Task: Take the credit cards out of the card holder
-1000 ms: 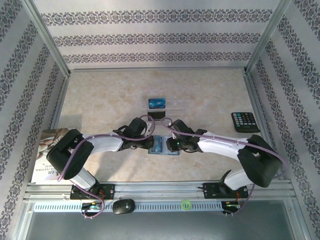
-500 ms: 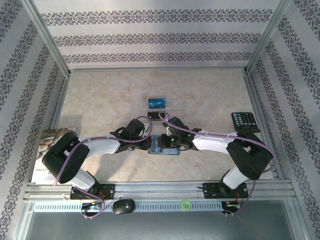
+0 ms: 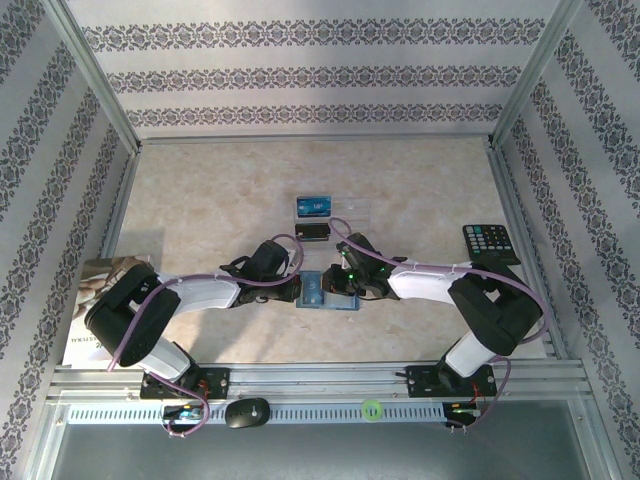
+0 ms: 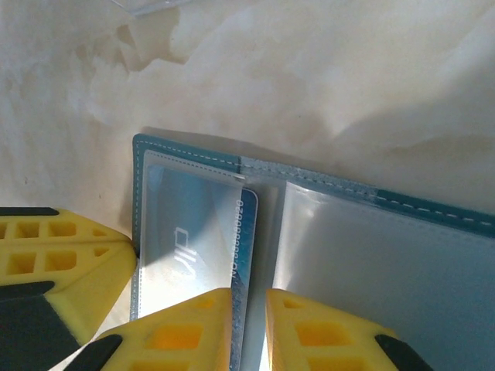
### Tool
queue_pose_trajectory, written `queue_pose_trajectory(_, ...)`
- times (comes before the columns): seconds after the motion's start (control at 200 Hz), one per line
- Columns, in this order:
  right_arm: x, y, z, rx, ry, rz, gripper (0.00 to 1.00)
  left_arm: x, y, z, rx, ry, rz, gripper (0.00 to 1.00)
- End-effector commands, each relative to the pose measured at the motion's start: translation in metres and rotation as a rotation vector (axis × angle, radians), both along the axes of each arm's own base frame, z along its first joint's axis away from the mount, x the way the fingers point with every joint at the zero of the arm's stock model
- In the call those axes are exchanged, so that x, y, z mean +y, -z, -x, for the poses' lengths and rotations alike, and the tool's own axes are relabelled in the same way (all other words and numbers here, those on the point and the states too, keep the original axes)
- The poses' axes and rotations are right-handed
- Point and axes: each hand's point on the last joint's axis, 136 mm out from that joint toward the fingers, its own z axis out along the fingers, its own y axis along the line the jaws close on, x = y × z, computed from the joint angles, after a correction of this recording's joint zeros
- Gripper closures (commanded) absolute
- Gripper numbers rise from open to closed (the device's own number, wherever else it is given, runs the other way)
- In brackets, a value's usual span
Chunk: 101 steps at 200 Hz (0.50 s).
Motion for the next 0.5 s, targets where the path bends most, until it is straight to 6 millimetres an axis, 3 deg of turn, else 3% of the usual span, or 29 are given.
queue_pose_trajectory(0.0, -0.001, 0.005, 0.000, 0.013, 0.005, -0.006, 0.81, 0.007, -0.009, -0.002, -0.034, -0.034, -0.002, 1.00)
queue_pose_trajectory(0.21, 0.003, 0.004, 0.000, 0.011, -0.007, -0.022, 0.82, 0.004, -0.028, -0.008, -0.102, -0.034, 0.035, 1.00)
queue_pose_trajectory(0.5, 0.004, -0.006, 0.000, -0.018, -0.019, -0.026, 0.81, -0.007, -0.016, -0.008, -0.079, -0.005, 0.038, 1.00)
